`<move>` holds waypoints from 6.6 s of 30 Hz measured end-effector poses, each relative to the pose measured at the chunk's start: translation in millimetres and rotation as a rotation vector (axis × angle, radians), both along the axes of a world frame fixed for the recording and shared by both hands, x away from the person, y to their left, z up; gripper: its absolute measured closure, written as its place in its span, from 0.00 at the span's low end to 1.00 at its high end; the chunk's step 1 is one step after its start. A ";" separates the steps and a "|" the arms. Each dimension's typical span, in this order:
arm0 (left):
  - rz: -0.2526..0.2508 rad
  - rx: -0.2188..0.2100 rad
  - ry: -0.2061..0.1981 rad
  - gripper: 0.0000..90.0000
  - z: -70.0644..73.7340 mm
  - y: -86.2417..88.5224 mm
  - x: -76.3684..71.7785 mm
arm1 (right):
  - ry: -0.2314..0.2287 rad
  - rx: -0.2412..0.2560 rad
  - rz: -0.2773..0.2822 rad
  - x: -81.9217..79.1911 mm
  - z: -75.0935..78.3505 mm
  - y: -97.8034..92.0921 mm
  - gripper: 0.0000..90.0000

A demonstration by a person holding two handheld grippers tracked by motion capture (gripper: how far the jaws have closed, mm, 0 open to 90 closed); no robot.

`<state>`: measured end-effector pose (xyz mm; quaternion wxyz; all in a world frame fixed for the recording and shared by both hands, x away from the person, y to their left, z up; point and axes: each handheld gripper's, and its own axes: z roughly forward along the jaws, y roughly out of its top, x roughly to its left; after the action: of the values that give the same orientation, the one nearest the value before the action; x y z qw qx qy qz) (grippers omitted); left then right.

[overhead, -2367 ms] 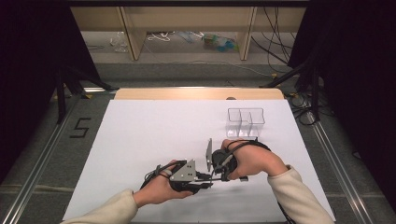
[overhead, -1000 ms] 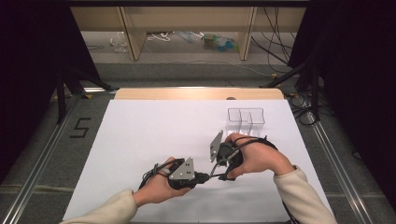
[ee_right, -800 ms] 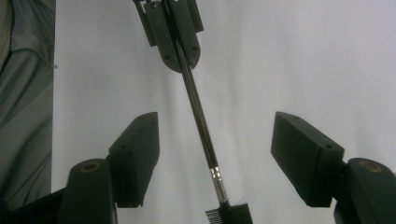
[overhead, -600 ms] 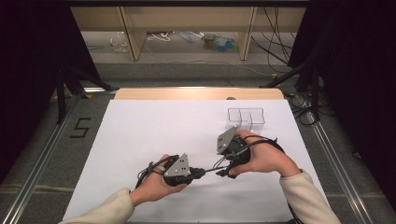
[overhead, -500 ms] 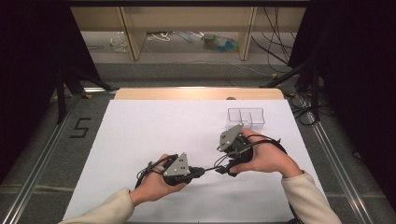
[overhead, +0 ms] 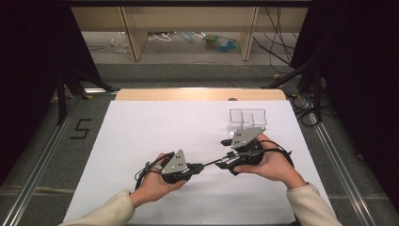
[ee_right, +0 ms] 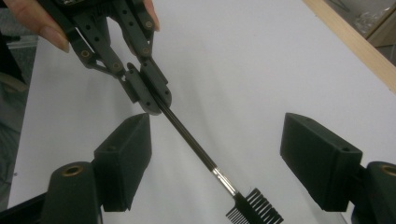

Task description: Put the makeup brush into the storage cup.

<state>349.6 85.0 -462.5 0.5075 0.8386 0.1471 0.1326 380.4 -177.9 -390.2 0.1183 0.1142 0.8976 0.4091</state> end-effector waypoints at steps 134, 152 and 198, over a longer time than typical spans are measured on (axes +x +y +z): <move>0.127 -0.233 -0.060 0.94 9.8 0.4 3.7 | 0.204 0.572 -0.346 -4.1 -44.2 8.6 0.32; 0.136 -0.235 -0.056 0.94 9.5 0.7 4.0 | 0.214 0.619 -0.381 -2.5 -44.4 7.2 0.43; 0.145 -0.140 -0.045 0.85 -3.8 -6.4 6.5 | 0.211 0.690 -0.289 -10.0 -33.6 11.3 0.95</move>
<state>356.1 78.6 -466.3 0.5572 0.7850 0.2047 0.1773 370.4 -166.6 -423.8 0.0364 0.3141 0.6890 0.6521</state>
